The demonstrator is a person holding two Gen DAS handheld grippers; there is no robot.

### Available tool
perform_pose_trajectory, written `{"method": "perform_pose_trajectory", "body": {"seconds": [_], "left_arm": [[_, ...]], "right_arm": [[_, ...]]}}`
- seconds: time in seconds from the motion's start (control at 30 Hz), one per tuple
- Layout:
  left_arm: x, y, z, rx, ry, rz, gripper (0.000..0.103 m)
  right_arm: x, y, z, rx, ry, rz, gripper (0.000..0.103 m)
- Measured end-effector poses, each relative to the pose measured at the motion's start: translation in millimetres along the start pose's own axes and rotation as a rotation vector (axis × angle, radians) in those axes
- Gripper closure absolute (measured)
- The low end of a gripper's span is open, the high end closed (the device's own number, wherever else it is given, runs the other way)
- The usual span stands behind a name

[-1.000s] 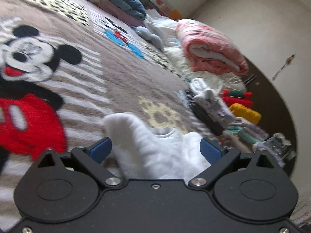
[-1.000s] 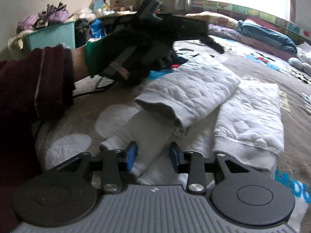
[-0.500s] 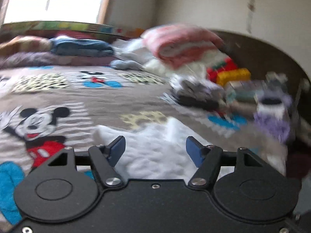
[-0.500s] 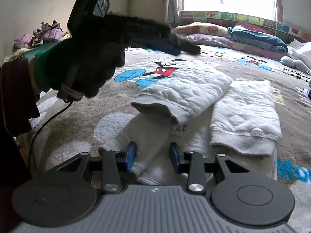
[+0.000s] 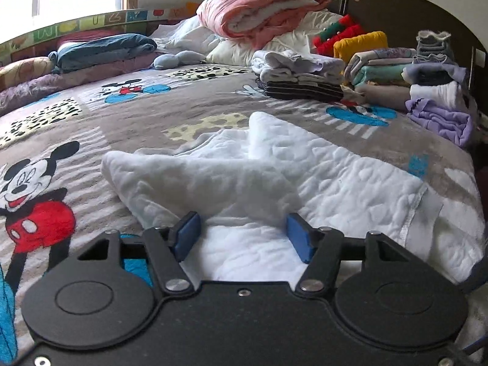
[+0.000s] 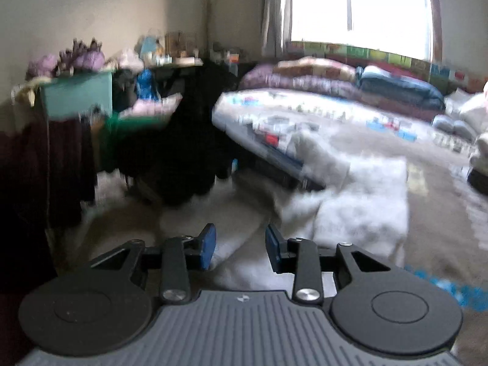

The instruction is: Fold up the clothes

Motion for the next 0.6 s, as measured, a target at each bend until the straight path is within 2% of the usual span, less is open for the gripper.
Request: {"method": "perform_pose_trajectory", "body": {"seconds": [0.1, 0.17, 0.3, 0.4, 0.5, 0.6], "left_arm": [[-2.0, -1.7, 7.0, -0.073, 0.048, 0.022, 0.040], [-2.2, -3.6, 16.4, -0.177, 0.105, 0.039, 0.036], [-0.5, -6.1, 38.3, -0.411, 0.217, 0.071, 0.034], [-2.4, -9.6, 41.7, -0.447, 0.249, 0.073, 0.034], [-10.5, -17.5, 44.2, -0.436, 0.247, 0.039, 0.034], [-21.7, -30.9, 53.2, -0.423, 0.209, -0.056, 0.034]], "right_arm": [[10.0, -23.0, -1.6, -0.029, 0.014, -0.032, 0.067], [22.0, -35.6, -2.6, -0.062, 0.020, -0.035, 0.067], [57.7, -30.2, -9.0, -0.070, 0.011, 0.055, 0.065], [79.4, -8.0, -8.0, -0.072, -0.012, 0.155, 0.059], [75.6, -1.1, -10.8, -0.060, -0.023, 0.141, 0.059], [75.8, 0.6, -11.9, -0.047, -0.029, 0.144, 0.057]]}}
Point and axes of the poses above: each gripper's, at about its wrist camera, not at the fingertips, and x roughly the way its jaws point, z to its left, y to its underside, the point moved 6 cm from there along x, roughly the way its jaws point, and after that the axes turned 9 degrees about -y, right-handed, at the moved point
